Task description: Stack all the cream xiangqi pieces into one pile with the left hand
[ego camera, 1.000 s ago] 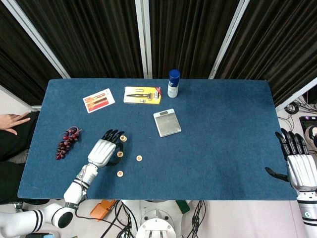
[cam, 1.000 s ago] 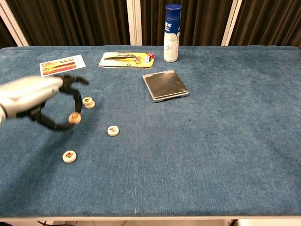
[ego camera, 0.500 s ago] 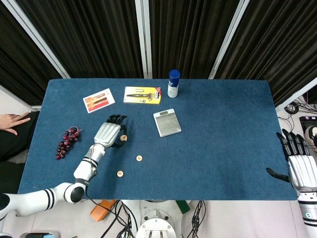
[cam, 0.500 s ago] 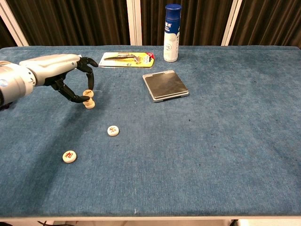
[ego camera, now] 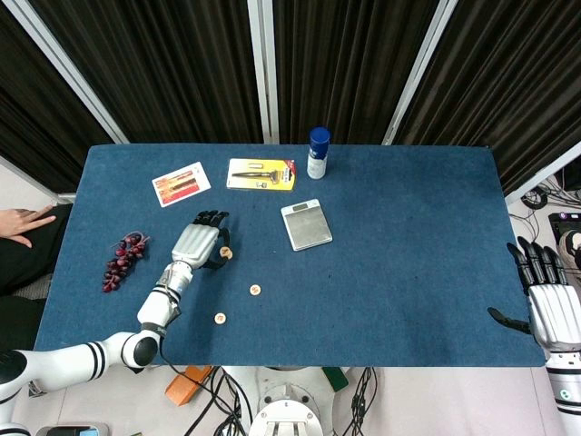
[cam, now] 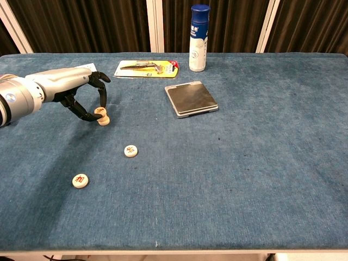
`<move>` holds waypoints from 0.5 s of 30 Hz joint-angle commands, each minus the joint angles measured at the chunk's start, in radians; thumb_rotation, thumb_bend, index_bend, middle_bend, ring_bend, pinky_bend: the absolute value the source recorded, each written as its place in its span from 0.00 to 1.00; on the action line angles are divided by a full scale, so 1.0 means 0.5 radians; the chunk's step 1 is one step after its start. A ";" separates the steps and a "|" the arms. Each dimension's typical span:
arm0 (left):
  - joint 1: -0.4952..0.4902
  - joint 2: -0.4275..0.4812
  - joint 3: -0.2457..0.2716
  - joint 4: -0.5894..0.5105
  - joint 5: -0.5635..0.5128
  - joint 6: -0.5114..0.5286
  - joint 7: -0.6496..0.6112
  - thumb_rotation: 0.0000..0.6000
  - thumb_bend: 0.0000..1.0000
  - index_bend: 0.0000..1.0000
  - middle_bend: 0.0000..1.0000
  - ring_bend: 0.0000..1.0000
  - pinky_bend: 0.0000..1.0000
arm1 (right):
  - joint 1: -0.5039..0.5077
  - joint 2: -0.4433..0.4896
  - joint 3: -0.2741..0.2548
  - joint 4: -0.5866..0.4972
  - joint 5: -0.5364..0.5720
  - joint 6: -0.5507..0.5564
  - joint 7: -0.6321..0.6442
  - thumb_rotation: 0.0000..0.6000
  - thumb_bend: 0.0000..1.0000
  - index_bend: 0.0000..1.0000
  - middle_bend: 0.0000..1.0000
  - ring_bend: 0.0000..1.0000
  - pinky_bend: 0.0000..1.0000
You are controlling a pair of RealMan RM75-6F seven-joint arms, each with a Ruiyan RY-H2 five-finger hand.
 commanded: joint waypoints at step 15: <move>-0.025 0.015 0.036 0.005 -0.059 0.019 0.009 0.99 0.33 0.46 0.07 0.00 0.00 | 0.004 0.000 0.004 -0.005 0.004 -0.007 -0.008 1.00 0.10 0.00 0.00 0.00 0.07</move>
